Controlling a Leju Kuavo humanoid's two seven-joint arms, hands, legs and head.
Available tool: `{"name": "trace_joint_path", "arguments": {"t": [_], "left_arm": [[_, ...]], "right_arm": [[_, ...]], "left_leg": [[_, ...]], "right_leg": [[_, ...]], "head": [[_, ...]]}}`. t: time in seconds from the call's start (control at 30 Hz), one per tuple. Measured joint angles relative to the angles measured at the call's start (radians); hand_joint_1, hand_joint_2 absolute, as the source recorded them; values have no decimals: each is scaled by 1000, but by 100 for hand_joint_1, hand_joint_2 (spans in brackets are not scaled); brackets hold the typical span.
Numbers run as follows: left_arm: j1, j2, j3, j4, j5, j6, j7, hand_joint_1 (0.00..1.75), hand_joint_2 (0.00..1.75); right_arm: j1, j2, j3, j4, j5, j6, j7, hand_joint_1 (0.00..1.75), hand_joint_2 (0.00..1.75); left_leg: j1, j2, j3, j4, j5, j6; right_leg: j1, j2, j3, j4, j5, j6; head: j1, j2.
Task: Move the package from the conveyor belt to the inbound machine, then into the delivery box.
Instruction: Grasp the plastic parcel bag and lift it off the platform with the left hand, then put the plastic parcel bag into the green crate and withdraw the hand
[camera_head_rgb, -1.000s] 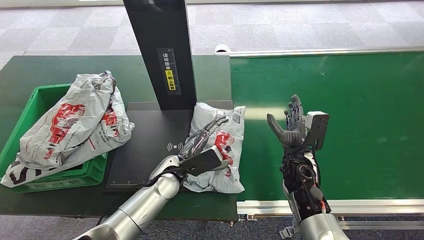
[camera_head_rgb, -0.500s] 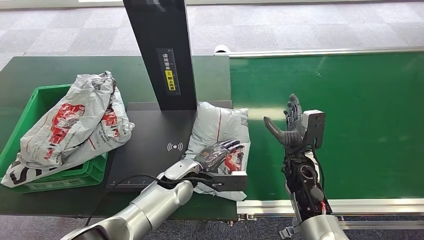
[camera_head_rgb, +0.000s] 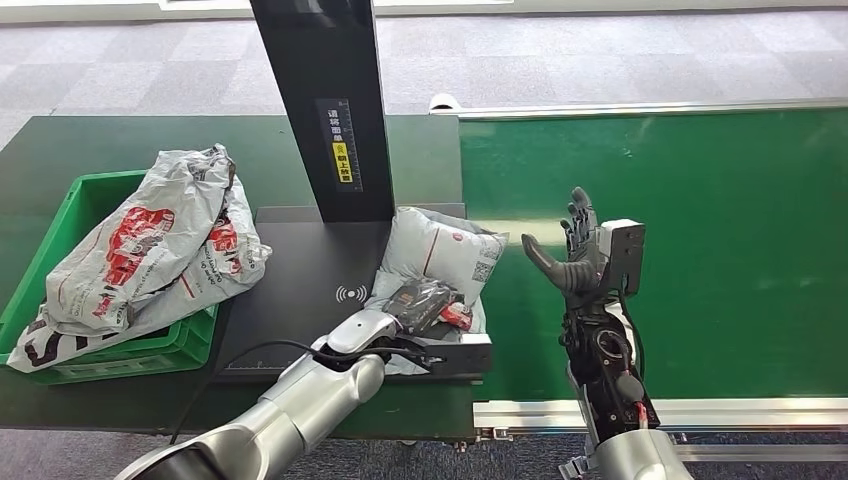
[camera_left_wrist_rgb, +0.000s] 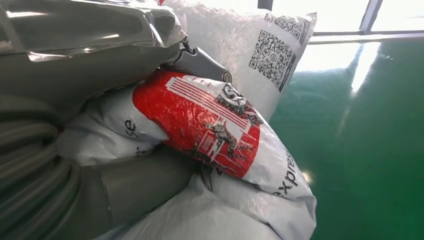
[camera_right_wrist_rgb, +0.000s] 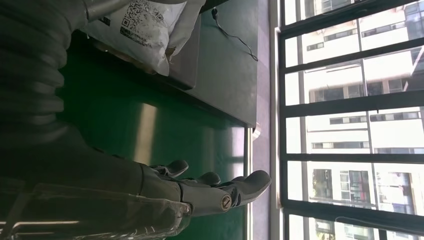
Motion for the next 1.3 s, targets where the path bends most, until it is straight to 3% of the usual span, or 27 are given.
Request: {"name": "trace_joint_path", "arguments": {"t": [0.2,0.43,0.7,0.9,1.3], "left_arm": [[17,8,19,-17,-10,75,-69,175,175],[112,20,97,-194,50,442,-242,175,175],[174,17,155,-375,91,660,-357,175,175],[238,-34,271,-544,47,687,-522,175,175],[282,-67,354,-661,38,687,-531,175,175]], "right_arm": [[1,0,0,-1,0,5,0,0,175],[28,-1,0,-40,-20,7,-5,0,175],[32,-5,0,-50,-42,0,-26,0,175],[34,-8,0,-50,-55,0,-39,0,175],[36,-11,0,-50,-58,0,-40,0,175]], "left_leg": [[0,0,0,0,0,0],[0,0,-5,0,0,0],[0,0,-8,0,0,0],[0,0,-10,0,0,0],[0,0,-10,0,0,0]], "right_leg": [[0,0,0,0,0,0],[0,0,-6,0,0,0],[0,0,-10,0,0,0],[0,0,-11,0,0,0],[0,0,-12,0,0,0]], "head": [[0,0],[0,0],[0,0],[0,0],[0,0]]}}
